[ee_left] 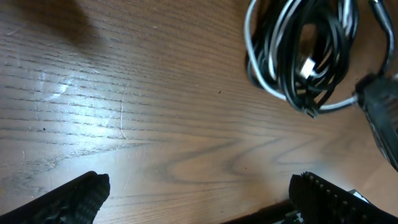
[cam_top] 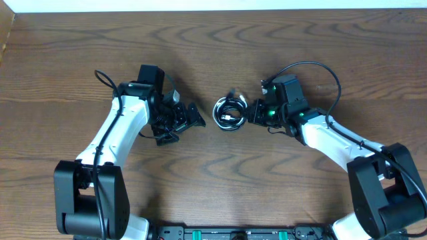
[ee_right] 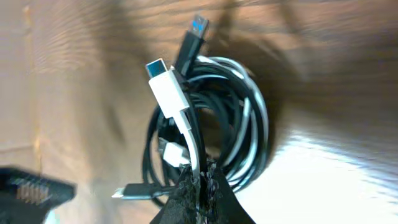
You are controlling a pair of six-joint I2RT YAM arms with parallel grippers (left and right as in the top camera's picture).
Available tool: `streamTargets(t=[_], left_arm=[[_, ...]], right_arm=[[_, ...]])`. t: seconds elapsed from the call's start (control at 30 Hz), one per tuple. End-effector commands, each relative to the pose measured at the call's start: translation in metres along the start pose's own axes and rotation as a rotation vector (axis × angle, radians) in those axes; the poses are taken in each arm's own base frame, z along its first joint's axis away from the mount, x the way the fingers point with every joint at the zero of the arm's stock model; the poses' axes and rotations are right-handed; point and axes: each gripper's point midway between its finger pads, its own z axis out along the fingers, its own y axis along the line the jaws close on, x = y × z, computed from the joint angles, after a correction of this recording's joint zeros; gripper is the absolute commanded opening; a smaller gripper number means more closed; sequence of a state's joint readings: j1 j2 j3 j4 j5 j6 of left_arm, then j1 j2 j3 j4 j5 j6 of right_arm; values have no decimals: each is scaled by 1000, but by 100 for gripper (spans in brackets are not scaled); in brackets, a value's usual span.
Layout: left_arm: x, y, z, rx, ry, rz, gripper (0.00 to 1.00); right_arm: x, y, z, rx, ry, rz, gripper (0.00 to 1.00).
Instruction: Untangle cables
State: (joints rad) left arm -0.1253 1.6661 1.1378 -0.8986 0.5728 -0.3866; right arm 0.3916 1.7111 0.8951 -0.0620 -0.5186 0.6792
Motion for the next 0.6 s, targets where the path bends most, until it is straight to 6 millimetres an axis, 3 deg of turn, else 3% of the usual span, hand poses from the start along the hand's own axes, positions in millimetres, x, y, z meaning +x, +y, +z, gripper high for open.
streamTargets(t=[0.0, 0.17, 0.33, 0.43, 0.57], left_arm=[[2, 5, 2, -15, 7, -9, 98], [2, 5, 2, -15, 7, -9, 98], [2, 4, 2, -13, 4, -8, 98], [2, 4, 2, -13, 5, -8, 98], [2, 4, 2, -13, 5, -8, 98]], right_arm=[[-19, 62, -35, -147, -57, -147, 1], [-43, 92, -91, -95, -250, -282, 1], [-49, 127, -139, -157, -381, -378, 1], [-48, 138, -155, -182, -418, -400, 1], [-51, 135, -157, -160, -435, -391, 1]])
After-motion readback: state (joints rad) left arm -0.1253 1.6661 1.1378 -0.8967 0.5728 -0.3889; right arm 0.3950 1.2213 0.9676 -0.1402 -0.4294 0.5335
